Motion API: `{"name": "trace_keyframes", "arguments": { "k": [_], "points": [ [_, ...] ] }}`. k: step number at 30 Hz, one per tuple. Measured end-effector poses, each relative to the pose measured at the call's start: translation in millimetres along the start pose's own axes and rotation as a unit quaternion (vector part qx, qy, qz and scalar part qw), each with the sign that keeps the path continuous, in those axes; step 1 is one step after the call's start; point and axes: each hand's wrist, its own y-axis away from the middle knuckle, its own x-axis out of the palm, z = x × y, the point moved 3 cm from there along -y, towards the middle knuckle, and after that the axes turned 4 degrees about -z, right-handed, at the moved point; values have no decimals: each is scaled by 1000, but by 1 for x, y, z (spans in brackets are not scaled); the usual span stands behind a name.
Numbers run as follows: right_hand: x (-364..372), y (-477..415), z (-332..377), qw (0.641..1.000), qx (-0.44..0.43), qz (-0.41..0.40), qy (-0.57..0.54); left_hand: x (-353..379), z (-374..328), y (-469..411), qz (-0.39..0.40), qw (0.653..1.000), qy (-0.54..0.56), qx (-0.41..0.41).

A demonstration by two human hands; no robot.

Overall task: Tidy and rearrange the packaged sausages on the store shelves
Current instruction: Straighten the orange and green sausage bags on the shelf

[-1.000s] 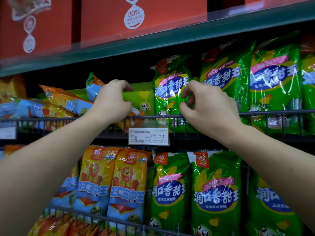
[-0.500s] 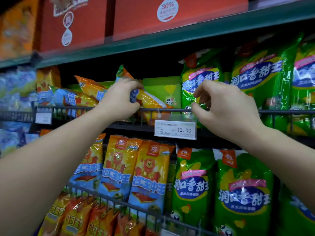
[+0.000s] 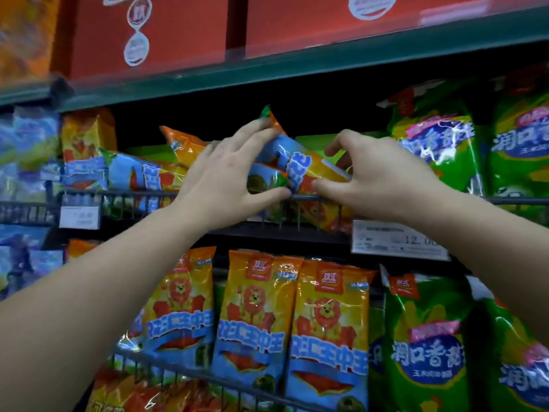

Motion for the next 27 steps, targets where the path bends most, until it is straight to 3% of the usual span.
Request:
{"name": "trace_keyframes", "arguments": {
  "k": [9, 19, 27],
  "points": [
    [20, -25, 27, 991, 113, 72, -25, 7, 48, 5, -28, 998, 30, 37],
    [29, -24, 31, 989, 141, 27, -33, 9, 53, 0, -53, 997, 32, 43],
    [15, -31, 21, 988, 134, -67, -41, 1, 50, -6, -31, 997, 69, 11]
  ]
}}
